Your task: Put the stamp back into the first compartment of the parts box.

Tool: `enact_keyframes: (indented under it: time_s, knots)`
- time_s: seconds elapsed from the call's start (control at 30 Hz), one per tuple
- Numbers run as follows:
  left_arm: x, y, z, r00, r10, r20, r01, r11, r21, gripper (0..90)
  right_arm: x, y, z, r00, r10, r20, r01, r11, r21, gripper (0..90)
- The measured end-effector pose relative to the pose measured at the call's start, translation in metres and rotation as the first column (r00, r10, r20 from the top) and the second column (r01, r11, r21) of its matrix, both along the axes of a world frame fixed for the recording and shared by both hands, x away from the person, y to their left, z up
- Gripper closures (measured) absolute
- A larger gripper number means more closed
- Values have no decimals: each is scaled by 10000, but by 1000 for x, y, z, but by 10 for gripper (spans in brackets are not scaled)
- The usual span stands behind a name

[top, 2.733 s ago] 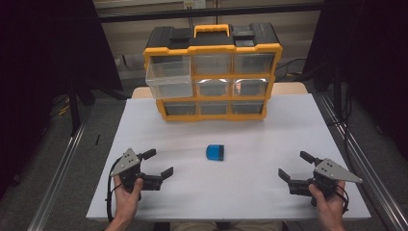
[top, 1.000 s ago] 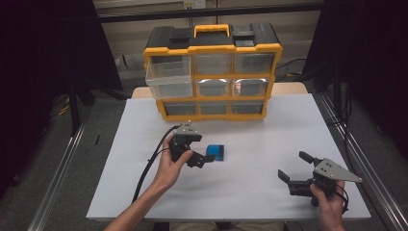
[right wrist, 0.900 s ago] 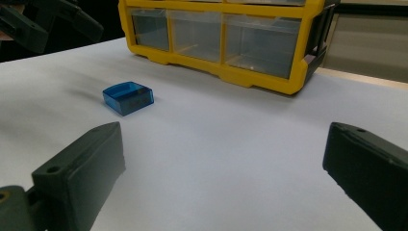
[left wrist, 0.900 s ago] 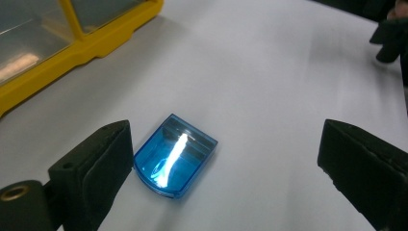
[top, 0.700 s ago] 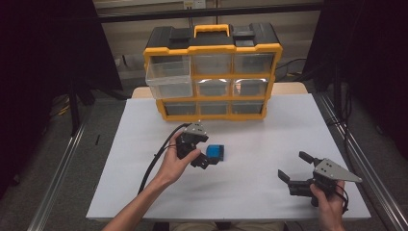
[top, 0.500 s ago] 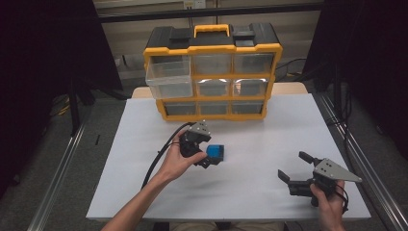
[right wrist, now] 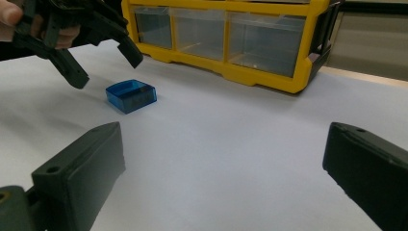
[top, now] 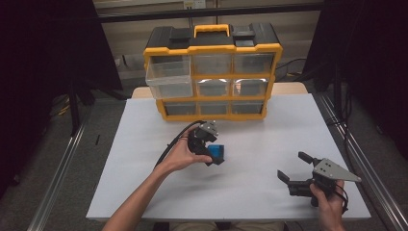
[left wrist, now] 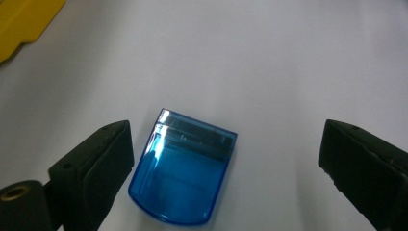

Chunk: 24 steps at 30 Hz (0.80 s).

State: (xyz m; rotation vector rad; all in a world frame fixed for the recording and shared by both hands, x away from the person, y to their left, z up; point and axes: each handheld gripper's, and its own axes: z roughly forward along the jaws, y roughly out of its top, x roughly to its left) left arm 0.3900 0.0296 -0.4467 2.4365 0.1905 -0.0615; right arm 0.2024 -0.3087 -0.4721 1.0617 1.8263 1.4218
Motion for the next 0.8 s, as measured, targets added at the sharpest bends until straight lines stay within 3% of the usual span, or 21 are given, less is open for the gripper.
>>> enact_keyframes:
  time_s: [0.07,0.17,0.4,0.43,0.57,0.6,0.73,0.8]
  knots:
    - [2,-1,-6,9997,152,187,-152,9999,1,55,0,0,0,10000,15,-17,-15,10000,-5,6]
    - [7,-1,-13,9998,207,56,-208,9997,97,69,0,0,0,10000,34,-26,-34,10000,-17,6]
    - [17,0,-19,9995,-295,-108,300,9986,434,171,1,0,-1,10000,39,-62,-40,10000,-65,4]
    - [16,-1,-20,9996,-290,61,288,9989,373,194,1,0,-1,10000,42,-67,-43,10000,-70,4]
    - [17,-4,-20,9986,-528,9,526,9969,578,253,1,1,-1,9999,47,-96,-48,10000,-42,4]
    - [14,-7,-24,9983,-541,231,527,9969,586,274,1,1,-1,9999,78,-76,-78,9999,-72,4]
    - [13,-8,-25,9968,-634,477,591,9945,866,300,1,1,-1,9999,55,-90,-55,10000,-63,4]
    - [12,-8,-26,9979,-458,452,426,9967,694,337,1,1,-1,9999,73,-125,-74,10000,-60,4]
